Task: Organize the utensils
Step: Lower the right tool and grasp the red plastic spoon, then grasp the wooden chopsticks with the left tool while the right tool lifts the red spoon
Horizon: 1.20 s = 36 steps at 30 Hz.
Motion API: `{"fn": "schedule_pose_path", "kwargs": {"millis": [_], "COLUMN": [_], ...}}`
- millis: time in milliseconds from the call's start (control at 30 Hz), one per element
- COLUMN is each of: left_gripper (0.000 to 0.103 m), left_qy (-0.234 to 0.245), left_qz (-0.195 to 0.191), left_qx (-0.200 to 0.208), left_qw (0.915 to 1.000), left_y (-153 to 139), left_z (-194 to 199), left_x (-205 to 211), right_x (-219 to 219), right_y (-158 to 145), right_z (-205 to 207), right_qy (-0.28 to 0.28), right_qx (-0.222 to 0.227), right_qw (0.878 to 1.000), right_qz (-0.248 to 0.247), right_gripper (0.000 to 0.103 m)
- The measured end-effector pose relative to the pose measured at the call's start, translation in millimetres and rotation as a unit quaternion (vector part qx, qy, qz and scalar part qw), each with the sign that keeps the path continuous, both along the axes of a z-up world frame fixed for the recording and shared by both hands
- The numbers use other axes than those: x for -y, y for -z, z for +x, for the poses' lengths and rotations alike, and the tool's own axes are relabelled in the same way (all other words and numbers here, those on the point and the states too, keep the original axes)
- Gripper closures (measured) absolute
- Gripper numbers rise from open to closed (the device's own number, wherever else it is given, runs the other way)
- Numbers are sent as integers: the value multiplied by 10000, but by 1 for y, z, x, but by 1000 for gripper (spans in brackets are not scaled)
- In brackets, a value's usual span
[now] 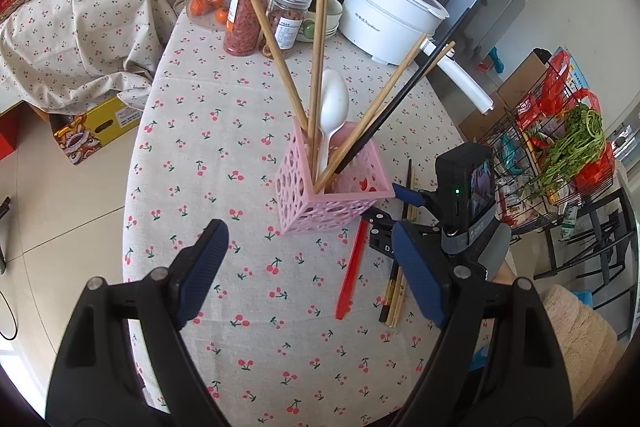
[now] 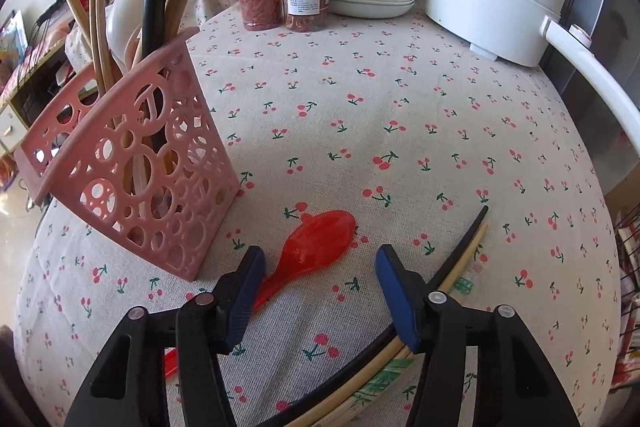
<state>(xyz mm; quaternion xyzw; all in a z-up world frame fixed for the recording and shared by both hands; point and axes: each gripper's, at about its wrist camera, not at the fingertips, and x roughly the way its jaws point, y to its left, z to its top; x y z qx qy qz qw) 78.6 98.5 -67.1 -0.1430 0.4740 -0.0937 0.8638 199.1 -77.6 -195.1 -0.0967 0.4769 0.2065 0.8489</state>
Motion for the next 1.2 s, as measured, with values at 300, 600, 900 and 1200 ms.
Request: {"fn": "schedule_pose_path", "kwargs": {"millis": [300,600,900,1200], "left_gripper": [19,19,19,19], "left_qy": [63,109,102,169], "left_qz": [-37,-18,-7,-44], "left_qx": [-20,-3,-41,-37], "left_qw": [10000,9999,9999,9998], "left_y": [2,1,3,2], "left_z": [-3,-4,-3,-3], "left_x": [3,8,9,14], "right_x": [23,41,11,2], "right_y": [-11,-16,-11,1], "right_z": [11,13,15,34], "right_qy": [226,525,-212,-301], "right_qx": [-604,-793,-417,-472], "right_qw": [9968,9943,9988,9984], "right_qz": [473,483,-141,-71], "right_gripper": [97,92,57,79]}}
